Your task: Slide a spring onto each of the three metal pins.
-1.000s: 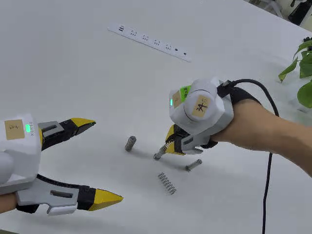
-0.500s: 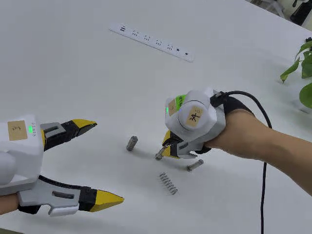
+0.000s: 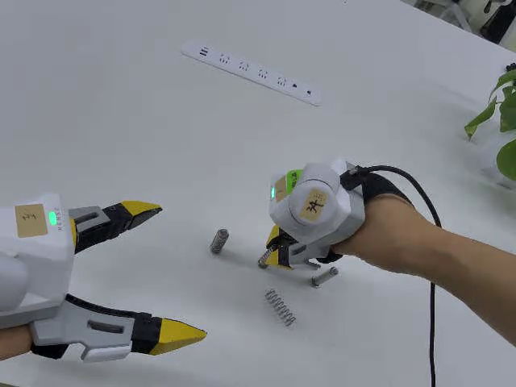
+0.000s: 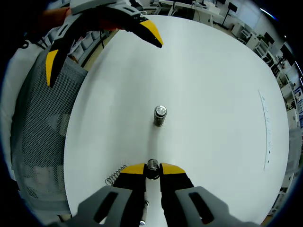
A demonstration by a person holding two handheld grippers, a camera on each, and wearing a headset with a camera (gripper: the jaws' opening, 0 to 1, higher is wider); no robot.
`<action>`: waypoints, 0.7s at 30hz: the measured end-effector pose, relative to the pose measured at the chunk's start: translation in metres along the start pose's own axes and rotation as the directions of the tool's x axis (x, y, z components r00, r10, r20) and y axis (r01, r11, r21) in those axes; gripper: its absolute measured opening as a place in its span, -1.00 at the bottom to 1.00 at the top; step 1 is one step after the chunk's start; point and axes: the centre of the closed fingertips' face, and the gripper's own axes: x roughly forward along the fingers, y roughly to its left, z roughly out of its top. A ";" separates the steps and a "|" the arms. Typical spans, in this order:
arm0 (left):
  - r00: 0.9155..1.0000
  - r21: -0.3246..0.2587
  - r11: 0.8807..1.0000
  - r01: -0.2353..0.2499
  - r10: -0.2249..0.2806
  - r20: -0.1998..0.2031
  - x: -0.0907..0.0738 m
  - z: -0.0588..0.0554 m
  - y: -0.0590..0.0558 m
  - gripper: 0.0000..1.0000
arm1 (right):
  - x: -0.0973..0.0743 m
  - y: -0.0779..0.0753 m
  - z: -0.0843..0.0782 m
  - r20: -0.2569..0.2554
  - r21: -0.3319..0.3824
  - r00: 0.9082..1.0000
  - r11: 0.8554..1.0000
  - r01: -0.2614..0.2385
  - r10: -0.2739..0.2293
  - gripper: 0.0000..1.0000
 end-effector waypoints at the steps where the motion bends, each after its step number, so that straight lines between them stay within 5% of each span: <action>1: 1.000 -0.001 1.000 -0.001 0.001 -0.001 0.000 0.000 0.000 0.89 | 0.001 0.000 0.000 0.001 -0.001 1.000 1.000 0.001 -0.001 -0.76; 21: 1.000 0.007 1.000 -0.003 0.004 -0.011 -0.001 0.003 0.000 0.88 | 0.004 -0.002 0.000 0.030 0.037 0.999 0.999 0.011 -0.012 -0.64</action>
